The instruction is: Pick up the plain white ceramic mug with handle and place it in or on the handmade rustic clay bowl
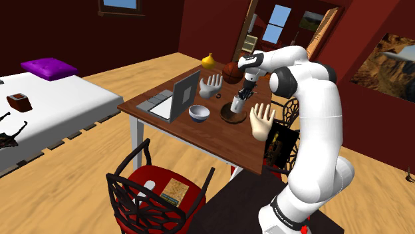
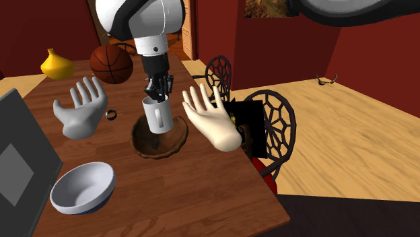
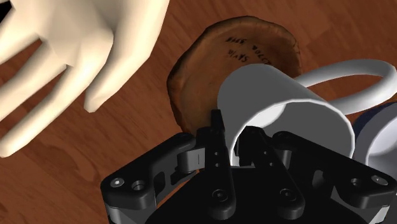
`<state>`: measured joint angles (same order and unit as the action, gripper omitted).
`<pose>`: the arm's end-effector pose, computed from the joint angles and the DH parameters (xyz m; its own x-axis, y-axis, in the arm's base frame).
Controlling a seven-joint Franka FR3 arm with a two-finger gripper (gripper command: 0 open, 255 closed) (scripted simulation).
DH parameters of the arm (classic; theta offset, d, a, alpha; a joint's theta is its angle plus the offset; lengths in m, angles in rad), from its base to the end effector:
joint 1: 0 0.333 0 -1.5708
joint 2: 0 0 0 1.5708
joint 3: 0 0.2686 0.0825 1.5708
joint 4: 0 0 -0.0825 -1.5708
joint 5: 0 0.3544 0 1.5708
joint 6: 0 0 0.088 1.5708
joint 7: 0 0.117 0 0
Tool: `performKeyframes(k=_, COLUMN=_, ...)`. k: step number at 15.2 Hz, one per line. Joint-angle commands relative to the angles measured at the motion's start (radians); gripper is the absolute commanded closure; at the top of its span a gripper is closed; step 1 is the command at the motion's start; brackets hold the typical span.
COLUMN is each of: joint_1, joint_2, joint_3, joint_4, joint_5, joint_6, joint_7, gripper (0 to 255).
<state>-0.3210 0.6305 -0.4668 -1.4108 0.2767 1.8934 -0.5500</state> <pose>0.5071 -0.4086 0.3171 0.9616 -0.2642 -0.0750 -0.2669 -0.9633 -0.0290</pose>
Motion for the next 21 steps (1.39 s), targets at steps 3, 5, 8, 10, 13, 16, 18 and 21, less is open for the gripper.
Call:
performKeyframes(k=3, joint_1=-0.001, joint_2=0.003, joint_3=0.001, joint_4=-0.001, joint_5=0.002, joint_6=0.005, joint_7=-0.001, gripper=255)
performKeyframes(k=5, joint_1=-0.001, joint_2=0.003, joint_3=0.001, joint_4=-0.001, joint_5=0.002, joint_6=0.005, joint_7=-0.001, gripper=255)
performKeyframes(k=8, joint_1=-0.001, joint_2=0.003, joint_3=0.001, joint_4=-0.001, joint_5=0.002, joint_6=0.005, joint_7=-0.001, gripper=0)
performKeyframes(k=10, joint_1=-0.001, joint_2=0.003, joint_3=0.001, joint_4=-0.001, joint_5=0.002, joint_6=0.005, joint_7=-0.001, gripper=0)
performKeyframes(k=13, joint_1=-0.001, joint_2=0.003, joint_3=0.001, joint_4=-0.001, joint_5=0.002, joint_6=0.005, joint_7=-0.001, gripper=0)
performKeyframes(k=16, joint_1=-0.009, joint_2=-0.013, joint_3=-0.006, joint_4=0.077, joint_5=-0.010, joint_6=-0.086, joint_7=0.009, gripper=0)
performKeyframes(k=18, joint_1=-0.012, joint_2=-0.014, joint_3=-0.007, joint_4=0.101, joint_5=-0.012, joint_6=-0.111, joint_7=0.011, gripper=0)
performKeyframes(k=21, joint_1=-0.012, joint_2=-0.014, joint_3=-0.007, joint_4=0.101, joint_5=-0.012, joint_6=-0.111, joint_7=0.011, gripper=0)
